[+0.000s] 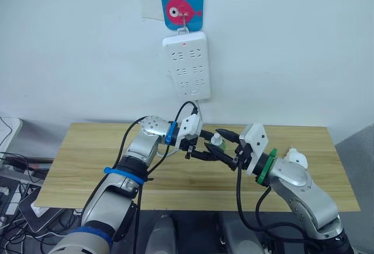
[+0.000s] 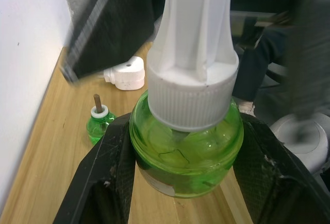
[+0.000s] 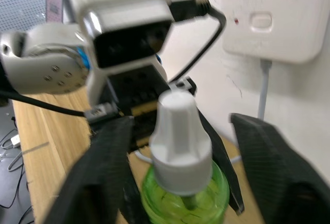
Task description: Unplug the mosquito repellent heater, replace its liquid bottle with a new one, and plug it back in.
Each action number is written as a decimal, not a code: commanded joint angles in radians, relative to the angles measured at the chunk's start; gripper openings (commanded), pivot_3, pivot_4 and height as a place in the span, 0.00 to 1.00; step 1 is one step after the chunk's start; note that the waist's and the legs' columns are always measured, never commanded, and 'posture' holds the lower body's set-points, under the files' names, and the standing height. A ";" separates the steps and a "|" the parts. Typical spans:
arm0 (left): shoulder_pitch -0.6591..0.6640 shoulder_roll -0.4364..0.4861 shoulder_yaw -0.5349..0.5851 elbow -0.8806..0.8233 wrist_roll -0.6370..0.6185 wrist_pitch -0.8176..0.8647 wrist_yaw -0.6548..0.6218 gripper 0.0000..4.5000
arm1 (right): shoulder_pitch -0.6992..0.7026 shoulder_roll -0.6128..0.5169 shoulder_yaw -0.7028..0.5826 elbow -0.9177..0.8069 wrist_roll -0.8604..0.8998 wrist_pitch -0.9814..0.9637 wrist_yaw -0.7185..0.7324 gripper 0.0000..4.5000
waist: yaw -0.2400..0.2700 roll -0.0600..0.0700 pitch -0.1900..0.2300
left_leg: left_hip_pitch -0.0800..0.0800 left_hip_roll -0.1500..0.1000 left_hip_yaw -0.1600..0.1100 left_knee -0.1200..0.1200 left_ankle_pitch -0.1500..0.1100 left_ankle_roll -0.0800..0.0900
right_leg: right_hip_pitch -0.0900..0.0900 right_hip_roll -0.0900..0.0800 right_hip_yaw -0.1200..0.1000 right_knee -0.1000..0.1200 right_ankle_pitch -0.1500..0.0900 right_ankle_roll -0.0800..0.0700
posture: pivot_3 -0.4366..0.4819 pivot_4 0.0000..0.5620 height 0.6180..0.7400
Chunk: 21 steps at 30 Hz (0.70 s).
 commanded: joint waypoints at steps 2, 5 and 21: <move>-0.016 -0.010 0.007 -0.019 -0.004 -0.013 -0.004 0.50 | 0.035 0.002 0.026 -0.050 -0.019 -0.041 -0.004 0.27 | 0.000 0.000 0.000 | 0.000 0.000 0.000 0.000 0.000 0.000 | 0.000 0.000 0.000 0.000 0.000 0.000 | 0.41 0.38 1.00; -0.016 -0.012 0.009 -0.019 -0.005 -0.013 -0.005 0.50 | 0.056 -0.009 0.016 -0.078 -0.006 -0.041 0.006 0.25 | 0.000 0.000 0.000 | 0.000 0.000 0.000 0.000 0.000 0.000 | 0.000 0.000 0.000 0.000 0.000 0.000 | 0.40 0.38 1.00; 0.026 0.038 -0.031 -0.120 -0.029 -0.011 -0.116 0.50 | -0.393 -0.239 -0.014 0.293 0.270 -0.050 0.746 0.25 | -0.001 -0.001 0.000 | 0.000 0.001 0.001 -0.001 0.000 0.001 | 0.000 0.000 0.000 -0.001 0.000 -0.001 | 0.50 0.39 1.00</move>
